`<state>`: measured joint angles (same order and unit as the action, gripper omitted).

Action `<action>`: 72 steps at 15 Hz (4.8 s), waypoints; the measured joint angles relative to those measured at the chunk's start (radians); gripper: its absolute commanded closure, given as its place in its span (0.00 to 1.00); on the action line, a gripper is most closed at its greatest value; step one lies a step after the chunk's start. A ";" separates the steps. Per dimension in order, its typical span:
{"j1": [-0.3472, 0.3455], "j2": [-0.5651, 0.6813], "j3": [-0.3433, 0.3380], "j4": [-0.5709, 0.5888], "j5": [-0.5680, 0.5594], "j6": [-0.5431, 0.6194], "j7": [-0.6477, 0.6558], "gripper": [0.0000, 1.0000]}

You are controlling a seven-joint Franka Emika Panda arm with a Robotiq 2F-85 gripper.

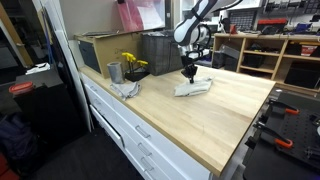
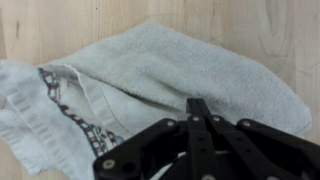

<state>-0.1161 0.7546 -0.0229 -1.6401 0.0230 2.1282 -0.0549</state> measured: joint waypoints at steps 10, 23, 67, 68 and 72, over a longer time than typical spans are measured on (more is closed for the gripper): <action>-0.016 -0.295 0.011 -0.409 0.004 0.003 -0.144 1.00; -0.054 -0.510 0.015 -0.698 -0.011 0.052 -0.547 1.00; -0.101 0.057 -0.092 -0.085 0.115 0.133 0.005 0.72; -0.103 0.057 -0.092 -0.077 0.115 0.124 0.005 0.78; -0.103 0.055 -0.092 -0.040 0.110 0.107 0.004 1.00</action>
<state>-0.2192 0.8094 -0.1150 -1.6805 0.1330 2.2348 -0.0504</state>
